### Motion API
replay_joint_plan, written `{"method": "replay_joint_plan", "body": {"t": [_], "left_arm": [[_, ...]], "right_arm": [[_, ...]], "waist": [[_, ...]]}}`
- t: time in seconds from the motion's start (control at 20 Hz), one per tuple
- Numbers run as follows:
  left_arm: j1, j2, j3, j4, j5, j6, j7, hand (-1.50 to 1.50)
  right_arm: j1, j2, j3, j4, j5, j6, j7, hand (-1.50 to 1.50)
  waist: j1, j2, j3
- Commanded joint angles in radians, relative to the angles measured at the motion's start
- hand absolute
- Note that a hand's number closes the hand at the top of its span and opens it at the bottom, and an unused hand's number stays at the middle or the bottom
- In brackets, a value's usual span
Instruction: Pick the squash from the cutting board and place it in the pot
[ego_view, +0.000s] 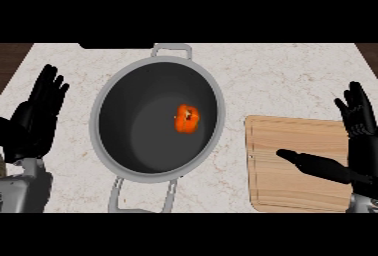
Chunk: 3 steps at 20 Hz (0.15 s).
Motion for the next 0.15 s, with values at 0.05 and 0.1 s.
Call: {"method": "replay_joint_plan", "body": {"t": [0.05,0.1], "left_arm": [[-0.010,-0.035,-0.015,0.019,-0.032,0.016,-0.028,0.00],[0.021,-0.012,0.000,-0.070,-0.021,0.014,0.050,0.00]], "right_arm": [[0.079,-0.015,-0.088,-0.041,-0.076,0.091,-0.058,-1.50],[0.076,-0.015,-0.097,-0.075,-0.057,0.086,0.014,-1.50]], "waist": [[-0.001,0.001,0.000],[0.001,0.000,0.000]]}}
